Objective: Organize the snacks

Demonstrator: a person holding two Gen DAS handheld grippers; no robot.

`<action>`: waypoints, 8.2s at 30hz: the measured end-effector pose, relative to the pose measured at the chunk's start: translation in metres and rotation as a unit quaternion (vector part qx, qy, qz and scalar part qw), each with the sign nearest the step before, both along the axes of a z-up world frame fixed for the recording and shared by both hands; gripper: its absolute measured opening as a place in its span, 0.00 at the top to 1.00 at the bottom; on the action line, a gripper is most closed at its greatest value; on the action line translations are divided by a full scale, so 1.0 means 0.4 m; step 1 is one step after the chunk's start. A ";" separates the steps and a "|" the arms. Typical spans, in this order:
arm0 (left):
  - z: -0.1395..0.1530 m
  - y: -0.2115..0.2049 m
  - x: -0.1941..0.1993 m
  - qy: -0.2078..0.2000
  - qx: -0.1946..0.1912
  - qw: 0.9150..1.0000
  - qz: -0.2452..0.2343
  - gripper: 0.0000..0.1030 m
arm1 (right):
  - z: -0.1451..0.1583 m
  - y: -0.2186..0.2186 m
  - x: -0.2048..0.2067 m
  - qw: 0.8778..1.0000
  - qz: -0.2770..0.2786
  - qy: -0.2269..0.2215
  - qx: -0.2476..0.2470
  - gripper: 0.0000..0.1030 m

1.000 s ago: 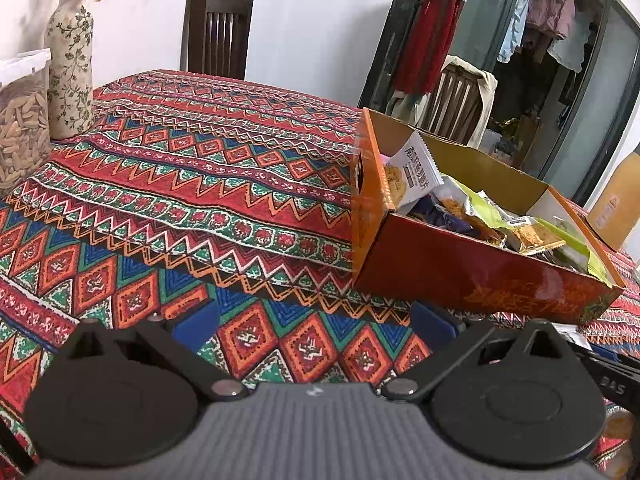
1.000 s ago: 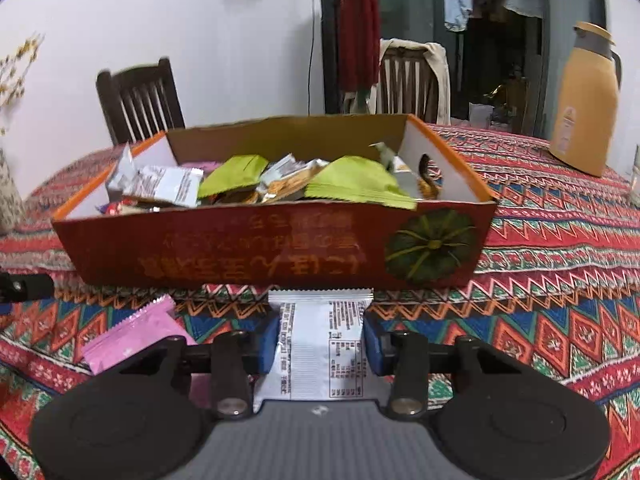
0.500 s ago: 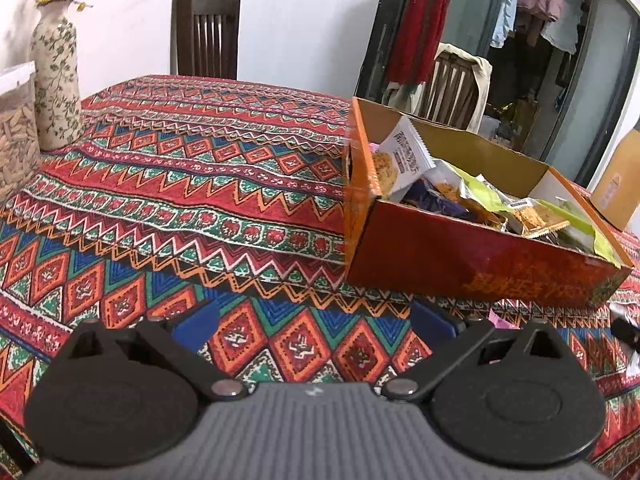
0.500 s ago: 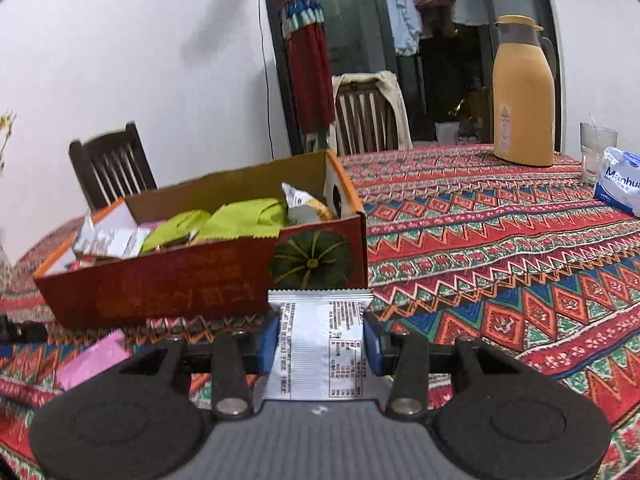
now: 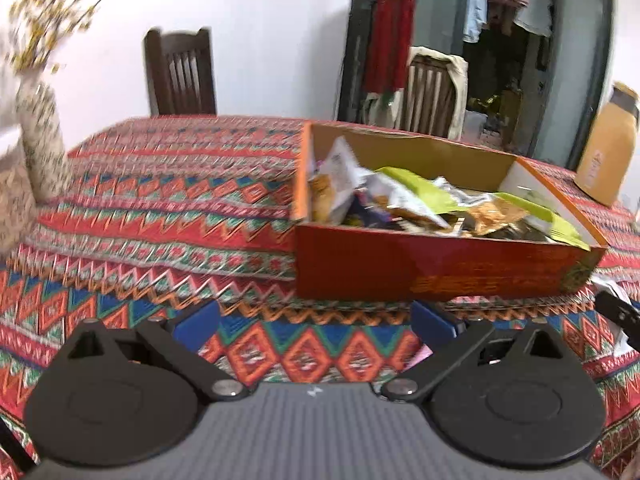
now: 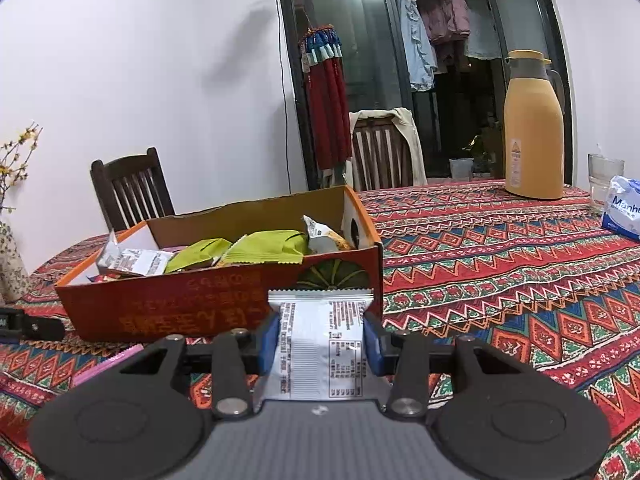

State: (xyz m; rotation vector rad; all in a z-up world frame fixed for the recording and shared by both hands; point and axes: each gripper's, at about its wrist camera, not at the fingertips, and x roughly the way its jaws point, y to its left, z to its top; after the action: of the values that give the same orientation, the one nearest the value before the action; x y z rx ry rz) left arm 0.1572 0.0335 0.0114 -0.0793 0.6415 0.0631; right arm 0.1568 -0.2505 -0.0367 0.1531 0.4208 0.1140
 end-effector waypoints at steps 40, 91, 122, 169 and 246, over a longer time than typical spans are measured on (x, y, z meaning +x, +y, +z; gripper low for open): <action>-0.093 -0.234 0.040 0.081 0.031 0.985 -0.146 0.23 | 0.002 -0.029 -0.011 0.999 0.025 -0.004 0.035 0.59; -0.071 -0.160 0.062 0.120 -0.054 0.991 -0.006 0.00 | 0.016 -0.019 -0.086 0.999 0.030 -0.037 0.018 0.59; 0.100 -0.208 -0.019 -0.013 0.009 0.998 -0.062 0.36 | 0.123 -0.005 -0.069 0.995 0.038 -0.090 0.005 0.59; 0.224 -0.084 -0.084 -0.207 -0.012 0.978 -0.009 0.00 | 0.225 0.044 0.000 0.991 0.039 -0.129 -0.022 0.00; 0.010 -0.065 -0.372 -0.112 0.007 0.992 -0.059 0.00 | 0.083 0.008 -0.301 0.997 0.057 -0.044 -0.018 0.00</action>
State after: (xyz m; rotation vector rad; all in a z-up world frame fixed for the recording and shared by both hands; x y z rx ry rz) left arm 0.0083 0.0077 0.0155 -0.0339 0.4208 -0.0541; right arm 0.0363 -0.2473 -0.0034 0.0883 0.3439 0.2247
